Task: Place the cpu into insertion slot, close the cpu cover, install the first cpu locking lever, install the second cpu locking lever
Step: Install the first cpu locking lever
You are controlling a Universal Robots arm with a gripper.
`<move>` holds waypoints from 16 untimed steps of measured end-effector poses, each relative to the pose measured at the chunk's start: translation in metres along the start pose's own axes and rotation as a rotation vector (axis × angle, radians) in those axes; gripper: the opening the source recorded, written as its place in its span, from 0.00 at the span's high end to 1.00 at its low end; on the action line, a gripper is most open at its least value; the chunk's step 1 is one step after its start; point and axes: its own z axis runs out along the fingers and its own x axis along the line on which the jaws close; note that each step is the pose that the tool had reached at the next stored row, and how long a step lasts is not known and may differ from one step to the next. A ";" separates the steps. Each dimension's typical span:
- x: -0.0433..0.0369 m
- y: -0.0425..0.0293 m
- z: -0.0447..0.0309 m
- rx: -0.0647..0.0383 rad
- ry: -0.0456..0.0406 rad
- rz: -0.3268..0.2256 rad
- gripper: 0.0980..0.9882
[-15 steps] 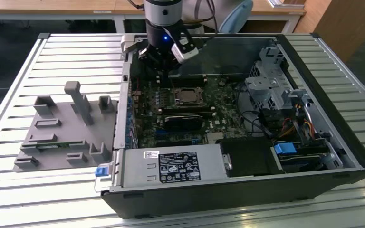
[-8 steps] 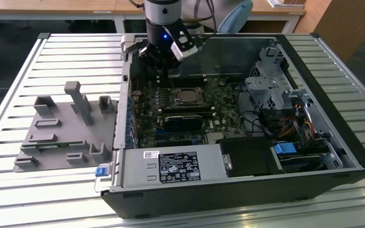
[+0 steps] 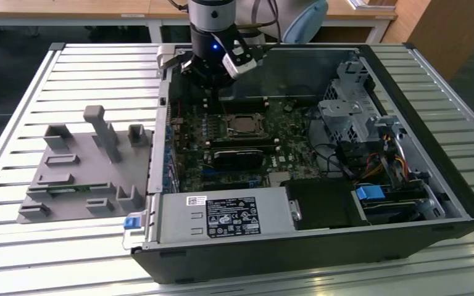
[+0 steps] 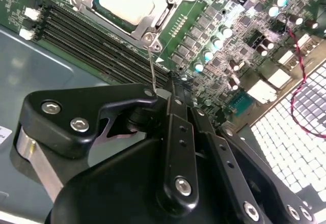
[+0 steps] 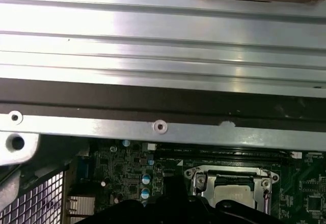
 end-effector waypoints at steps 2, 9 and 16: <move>-0.0024 0.0005 0.0001 0.000 -0.0001 0.000 0.99; -0.0083 0.0005 0.0002 0.000 -0.0001 0.000 0.99; -0.0150 0.0003 0.0003 0.000 -0.0001 0.000 0.99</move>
